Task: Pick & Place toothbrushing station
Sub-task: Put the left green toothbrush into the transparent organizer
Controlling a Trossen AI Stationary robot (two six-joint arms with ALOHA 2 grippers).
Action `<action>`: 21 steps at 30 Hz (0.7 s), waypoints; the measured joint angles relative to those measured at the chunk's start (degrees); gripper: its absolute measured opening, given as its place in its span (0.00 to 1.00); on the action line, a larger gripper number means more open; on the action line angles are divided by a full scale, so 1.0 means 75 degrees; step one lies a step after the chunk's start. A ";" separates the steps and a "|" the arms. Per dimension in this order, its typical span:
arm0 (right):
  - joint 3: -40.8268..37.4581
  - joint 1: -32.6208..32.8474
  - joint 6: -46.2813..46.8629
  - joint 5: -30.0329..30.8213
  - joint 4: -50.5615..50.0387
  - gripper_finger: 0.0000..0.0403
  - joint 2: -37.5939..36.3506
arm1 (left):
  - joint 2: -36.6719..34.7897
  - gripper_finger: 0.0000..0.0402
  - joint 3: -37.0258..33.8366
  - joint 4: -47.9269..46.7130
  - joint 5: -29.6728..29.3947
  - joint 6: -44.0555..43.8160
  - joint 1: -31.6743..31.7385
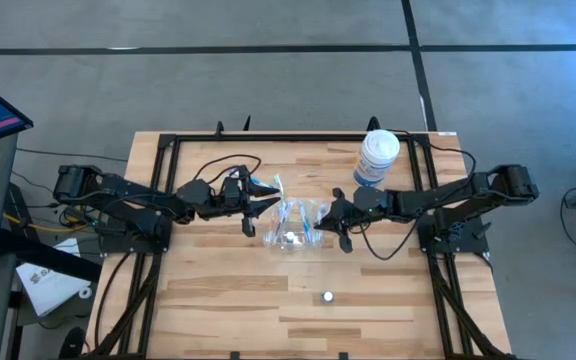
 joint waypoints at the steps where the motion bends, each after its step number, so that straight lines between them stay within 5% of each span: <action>1: 0.0000 0.0013 -0.0018 0.0000 0.0000 0.04 0.0000 | 0.0000 0.22 0.0000 -0.0003 0.0001 0.0000 0.0000; 15: 0.0034 0.0013 -0.0017 0.0006 0.0644 0.03 0.0674 | 0.0000 0.22 0.0000 -0.0021 -0.0001 0.0002 -0.0001; 21: -0.0022 -0.0075 0.0041 -0.0007 0.0330 0.13 0.0660 | 0.0000 0.22 0.0000 -0.0058 0.0002 0.0002 0.0000</action>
